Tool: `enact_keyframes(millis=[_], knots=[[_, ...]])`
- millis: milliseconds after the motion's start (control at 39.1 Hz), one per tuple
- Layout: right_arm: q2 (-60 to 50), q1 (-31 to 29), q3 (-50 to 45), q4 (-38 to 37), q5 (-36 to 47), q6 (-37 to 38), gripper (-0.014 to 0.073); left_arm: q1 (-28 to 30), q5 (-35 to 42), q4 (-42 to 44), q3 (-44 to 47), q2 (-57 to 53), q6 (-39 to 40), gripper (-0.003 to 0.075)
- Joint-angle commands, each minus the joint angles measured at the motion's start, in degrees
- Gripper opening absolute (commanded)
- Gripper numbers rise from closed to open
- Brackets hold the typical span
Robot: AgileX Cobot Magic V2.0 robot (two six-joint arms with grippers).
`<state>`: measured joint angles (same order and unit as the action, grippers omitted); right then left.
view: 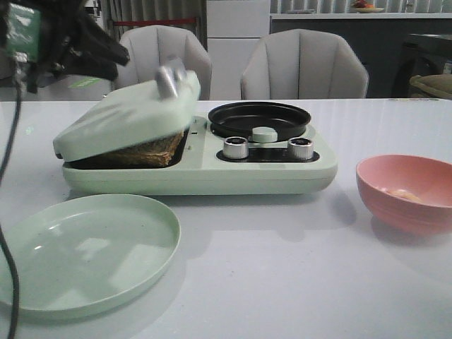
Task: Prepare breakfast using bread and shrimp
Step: 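Pull the lid handle down with the left gripper to close it, then release the handle and raise the left gripper away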
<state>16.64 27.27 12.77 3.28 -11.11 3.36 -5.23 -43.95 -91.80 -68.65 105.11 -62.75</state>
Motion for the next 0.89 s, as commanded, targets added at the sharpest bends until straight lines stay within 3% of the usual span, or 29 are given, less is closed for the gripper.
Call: enact_keyframes(millis=[0,511,665,869], knots=[[0.2,-0.2,1.7,-0.2,4.2,-0.2,0.0549,-2.0,-1.4,-2.4,-1.2,-0.3,-1.1,0.0205],[0.2,-0.2,1.7,-0.2,4.2,-0.2,0.0549,-2.7,-1.6,-0.9,-1.6,-0.3,-1.1,0.0205],[0.2,-0.2,1.7,-0.2,4.2,-0.2,0.0549,-2.3,-1.5,10.9,-4.7,-5.3,2.8,0.0205],[0.2,-0.2,1.7,-0.2,4.2,-0.2,0.0549,-2.3,-2.3,40.4,-11.6,-13.2,18.9,0.0205]])
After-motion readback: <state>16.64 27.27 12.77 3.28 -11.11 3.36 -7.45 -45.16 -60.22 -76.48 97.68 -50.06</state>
